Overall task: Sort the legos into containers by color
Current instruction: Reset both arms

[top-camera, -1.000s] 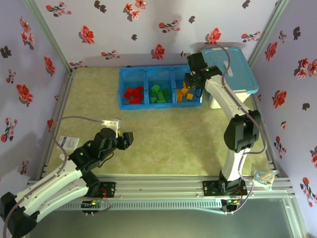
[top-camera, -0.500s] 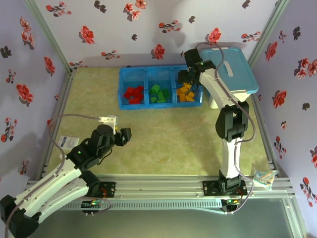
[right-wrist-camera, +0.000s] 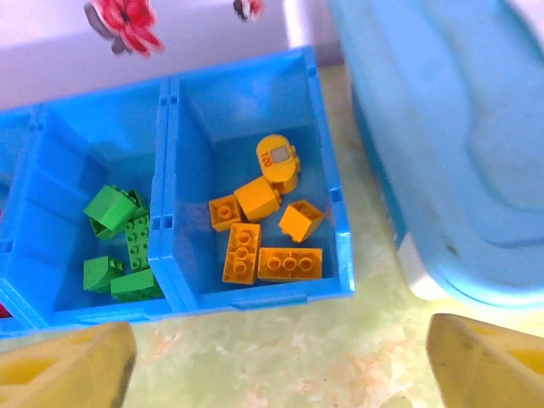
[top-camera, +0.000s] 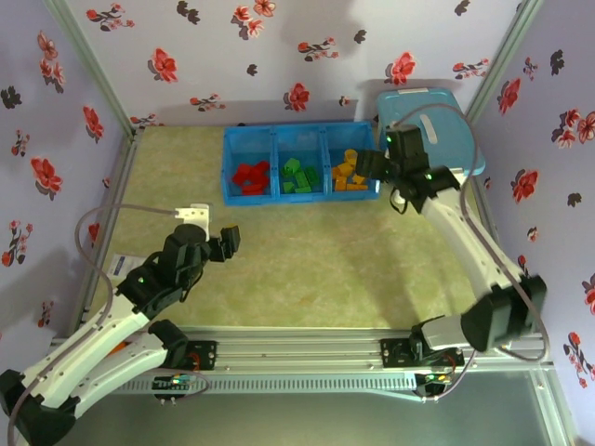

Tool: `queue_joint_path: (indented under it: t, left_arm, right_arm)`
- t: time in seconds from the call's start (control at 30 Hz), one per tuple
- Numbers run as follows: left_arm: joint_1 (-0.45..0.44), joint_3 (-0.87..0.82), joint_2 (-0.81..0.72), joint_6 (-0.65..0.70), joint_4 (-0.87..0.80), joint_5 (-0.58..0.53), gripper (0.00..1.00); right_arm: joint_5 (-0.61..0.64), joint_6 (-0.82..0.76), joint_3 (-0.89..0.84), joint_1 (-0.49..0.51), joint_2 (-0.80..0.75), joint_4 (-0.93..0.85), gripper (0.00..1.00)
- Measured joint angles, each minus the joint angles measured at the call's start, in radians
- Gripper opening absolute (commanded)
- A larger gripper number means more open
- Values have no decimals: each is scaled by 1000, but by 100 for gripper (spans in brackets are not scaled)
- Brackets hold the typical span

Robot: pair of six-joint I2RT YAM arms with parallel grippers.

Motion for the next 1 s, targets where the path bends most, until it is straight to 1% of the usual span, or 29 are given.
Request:
queue_joint_path:
  t: [0.03, 0.2, 0.37, 0.43, 0.47, 0.53, 0.6, 0.77, 1.0]
  left_arm:
    - [1, 9, 5, 9, -6, -13, 84]
    - [4, 44, 10, 47, -11, -63, 87]
    - [4, 54, 8, 94, -6, -90, 90]
    - [4, 54, 7, 120, -5, -101, 92]
    - [4, 54, 4, 135, -2, -108, 97]
    - [4, 47, -8, 165, 21, -128, 98]
    - [4, 18, -31, 203, 62, -161, 100]
    - [4, -98, -72, 281, 148, -243, 100]
    - [4, -258, -82, 358, 295, -372, 100]
  right_arm:
    - [13, -7, -40, 0, -50, 19, 99]
    - [76, -36, -184, 0, -241, 81, 99]
    - [154, -61, -341, 0, -410, 156, 99]
    - [188, -62, -424, 0, -476, 188, 99]
    - [206, -62, -472, 0, -513, 204, 99]
    - [240, -65, -553, 0, -576, 216, 99]
    - [283, -64, -625, 0, -639, 219, 99]
    - [377, -51, -756, 0, -769, 219, 99]
    - [438, -42, -917, 0, -934, 214, 99]
